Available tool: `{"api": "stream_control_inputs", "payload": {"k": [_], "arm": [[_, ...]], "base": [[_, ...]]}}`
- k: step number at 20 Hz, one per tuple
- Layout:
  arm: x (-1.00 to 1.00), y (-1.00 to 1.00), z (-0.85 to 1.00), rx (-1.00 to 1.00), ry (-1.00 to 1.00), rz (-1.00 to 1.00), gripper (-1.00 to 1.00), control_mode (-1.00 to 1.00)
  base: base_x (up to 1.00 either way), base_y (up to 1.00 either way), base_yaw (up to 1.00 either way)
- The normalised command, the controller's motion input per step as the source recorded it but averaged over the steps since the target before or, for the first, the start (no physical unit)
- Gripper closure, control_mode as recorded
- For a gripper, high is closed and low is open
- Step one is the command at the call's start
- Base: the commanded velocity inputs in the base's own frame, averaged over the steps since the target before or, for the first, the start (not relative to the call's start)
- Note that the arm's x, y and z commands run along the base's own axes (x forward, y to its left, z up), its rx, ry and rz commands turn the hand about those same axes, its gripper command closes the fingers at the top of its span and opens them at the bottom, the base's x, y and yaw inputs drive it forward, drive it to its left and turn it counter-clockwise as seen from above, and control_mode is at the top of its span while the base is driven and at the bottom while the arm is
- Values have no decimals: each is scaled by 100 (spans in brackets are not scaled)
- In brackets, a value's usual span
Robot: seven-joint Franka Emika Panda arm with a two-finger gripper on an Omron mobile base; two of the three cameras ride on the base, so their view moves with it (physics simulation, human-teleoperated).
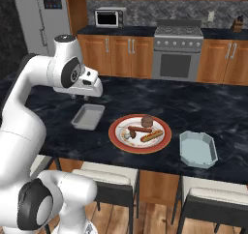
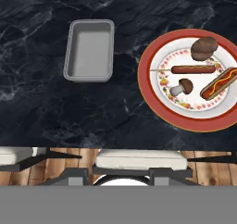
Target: Place one cooked food and one vegetable from the large plate to each tupperware container.
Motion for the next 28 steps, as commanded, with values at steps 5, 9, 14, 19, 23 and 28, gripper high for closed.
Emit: {"api": "stream_control_inputs", "payload": {"k": [5, 9, 14, 19, 23, 28], "arm": [[-24, 0, -6, 0, 1, 0, -100, -100], [-57, -3, -31, 0, 7, 0, -100, -100], [-28, -31, -36, 0, 13, -7, -100, -100], [13, -67, -60, 0, 19, -15, -100, -100], [32, -77, -43, 0, 24, -23, -100, -100], [50, -84, -29, 1, 22, -16, -100, -100]], "base": [[0, 0, 0], [0, 0, 0], [0, 0, 0], [0, 0, 0], [0, 0, 0], [0, 0, 0]]}}
